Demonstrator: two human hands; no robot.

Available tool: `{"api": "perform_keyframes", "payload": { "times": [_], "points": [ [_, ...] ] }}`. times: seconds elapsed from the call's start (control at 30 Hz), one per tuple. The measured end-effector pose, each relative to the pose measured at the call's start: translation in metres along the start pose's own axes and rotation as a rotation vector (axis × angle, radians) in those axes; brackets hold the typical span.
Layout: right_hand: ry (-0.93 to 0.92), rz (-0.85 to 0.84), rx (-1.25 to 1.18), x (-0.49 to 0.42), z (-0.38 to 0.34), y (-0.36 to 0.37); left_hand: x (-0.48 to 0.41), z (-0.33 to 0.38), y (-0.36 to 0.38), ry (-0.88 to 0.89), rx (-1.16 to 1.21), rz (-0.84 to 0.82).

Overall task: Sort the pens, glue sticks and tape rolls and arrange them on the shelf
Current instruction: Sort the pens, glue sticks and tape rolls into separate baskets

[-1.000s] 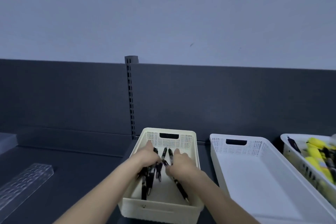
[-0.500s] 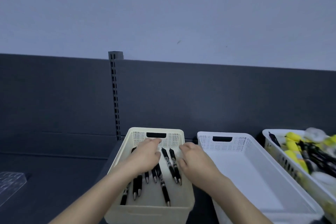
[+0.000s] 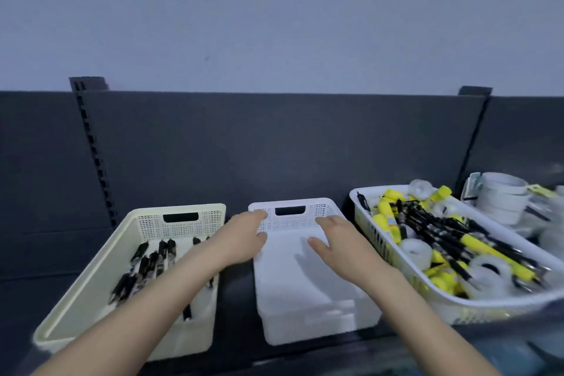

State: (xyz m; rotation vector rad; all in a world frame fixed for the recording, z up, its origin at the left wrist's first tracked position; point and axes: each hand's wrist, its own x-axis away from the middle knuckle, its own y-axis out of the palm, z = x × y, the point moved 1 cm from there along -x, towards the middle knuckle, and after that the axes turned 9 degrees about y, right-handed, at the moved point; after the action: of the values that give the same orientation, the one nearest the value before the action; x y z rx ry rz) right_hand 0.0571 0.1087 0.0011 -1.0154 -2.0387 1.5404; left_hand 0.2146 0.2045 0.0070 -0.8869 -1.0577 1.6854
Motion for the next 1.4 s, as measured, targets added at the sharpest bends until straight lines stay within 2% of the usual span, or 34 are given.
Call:
{"api": "perform_keyframes", "payload": {
  "times": [0.13,0.4,0.67,0.8,0.97,1.03,1.23,1.4],
  "points": [
    [0.034,0.06,0.01,0.012,0.067,-0.029,-0.02,0.066,0.023,0.05,0.026,-0.004],
    [0.066,0.049,-0.005,0.033,0.201,-0.08,-0.066,0.186,0.074,0.086,0.055,0.01],
    [0.179,0.007,-0.027,0.03,0.287,-0.102,-0.109,0.239,0.108,0.059,0.041,-0.066],
    [0.229,-0.03,0.02,0.021,0.307,-0.1,-0.129,0.25,0.125,0.041,-0.022,-0.128],
    [0.241,-0.136,0.162,-0.001,0.307,-0.089,-0.146,0.258,0.14,-0.059,-0.108,-0.294],
    [0.261,-0.152,0.183,-0.011,0.302,-0.088,-0.152,0.26,0.139,-0.076,-0.114,-0.297],
    [0.303,-0.35,0.143,-0.033,0.3,-0.095,-0.164,0.255,0.134,-0.091,-0.039,-0.289],
    [0.327,-0.356,0.113,-0.037,0.304,-0.103,-0.171,0.251,0.121,-0.042,-0.034,-0.273]
  ]
}}
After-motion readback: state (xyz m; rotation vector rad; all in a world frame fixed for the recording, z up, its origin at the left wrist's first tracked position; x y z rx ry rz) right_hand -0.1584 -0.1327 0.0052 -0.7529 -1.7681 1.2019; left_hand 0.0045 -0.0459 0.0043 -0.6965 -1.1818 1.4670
